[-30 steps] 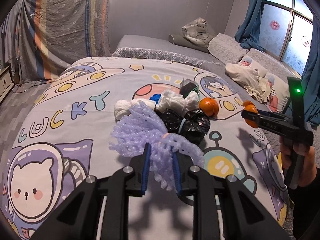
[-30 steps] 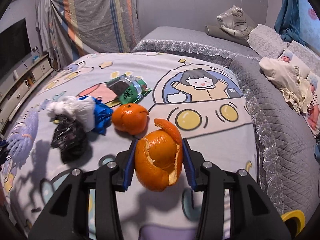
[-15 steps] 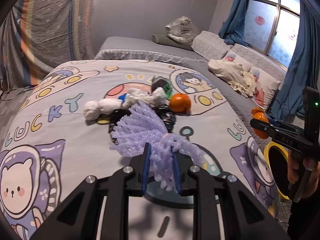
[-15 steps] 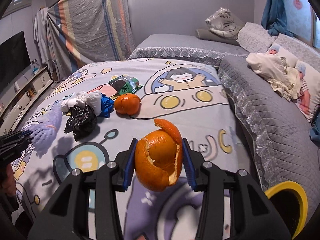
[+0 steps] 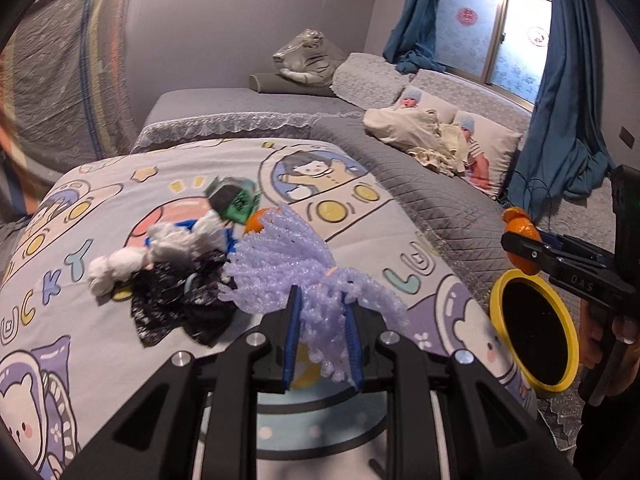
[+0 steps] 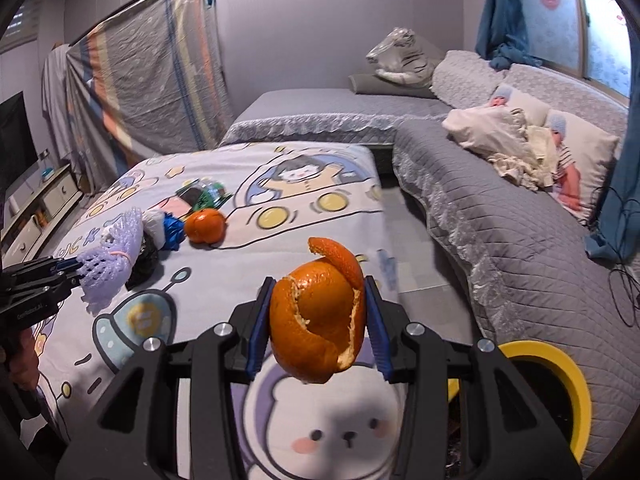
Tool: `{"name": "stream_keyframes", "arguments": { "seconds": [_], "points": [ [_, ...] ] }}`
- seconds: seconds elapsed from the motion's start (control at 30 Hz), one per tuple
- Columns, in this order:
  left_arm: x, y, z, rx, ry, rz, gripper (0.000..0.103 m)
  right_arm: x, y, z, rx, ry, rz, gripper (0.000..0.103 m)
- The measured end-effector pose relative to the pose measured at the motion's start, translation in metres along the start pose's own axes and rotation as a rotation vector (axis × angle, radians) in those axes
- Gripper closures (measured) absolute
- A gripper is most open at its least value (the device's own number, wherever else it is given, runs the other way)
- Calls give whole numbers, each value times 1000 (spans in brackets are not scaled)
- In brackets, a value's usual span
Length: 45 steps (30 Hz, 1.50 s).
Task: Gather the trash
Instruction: 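Carry the peel and foam net over the yellow bin and release both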
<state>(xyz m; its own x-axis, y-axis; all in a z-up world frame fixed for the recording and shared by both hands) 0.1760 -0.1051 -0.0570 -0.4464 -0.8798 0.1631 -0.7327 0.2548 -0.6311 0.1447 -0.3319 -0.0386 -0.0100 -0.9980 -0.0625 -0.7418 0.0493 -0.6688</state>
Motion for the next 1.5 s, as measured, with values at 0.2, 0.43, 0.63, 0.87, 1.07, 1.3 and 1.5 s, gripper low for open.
{"name": "stream_keyframes", "arguments": {
  "seconds": [0.2, 0.43, 0.63, 0.87, 1.07, 1.3, 1.5],
  "points": [
    [31, -18, 5, 10, 38, 49, 84, 25, 2, -19, 25, 44, 41, 62],
    [73, -31, 17, 9, 94, 110, 84, 54, 11, -36, 46, 96, 93, 62],
    [109, -36, 21, 17, 137, 164, 84, 75, 19, -51, 64, 132, 141, 62],
    [151, -39, 29, 10, 192, 223, 84, 106, 35, -66, 78, 177, 203, 62],
    [185, -41, 33, 10, 224, 275, 84, 129, 49, -77, 81, 214, 246, 62],
    [219, -41, 40, 0, 257, 327, 84, 153, 65, -90, 88, 255, 302, 62],
    [244, -37, 46, -1, 280, 375, 84, 167, 76, -96, 87, 284, 330, 62]
  ]
}}
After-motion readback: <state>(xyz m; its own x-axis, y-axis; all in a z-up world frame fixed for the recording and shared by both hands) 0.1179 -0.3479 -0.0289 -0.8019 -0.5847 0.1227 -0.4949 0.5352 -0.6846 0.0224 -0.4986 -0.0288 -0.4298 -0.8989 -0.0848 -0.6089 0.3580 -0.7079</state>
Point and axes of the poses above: each gripper's, at about its wrist camera, not at the fingertips, and z roughly the way its jaws point, x to its right, y to its underside, the point moved 5 cm from there along z, roughly the way its jaws point, and after that the axes turned 10 degrees about -x, right-handed, at the moved point
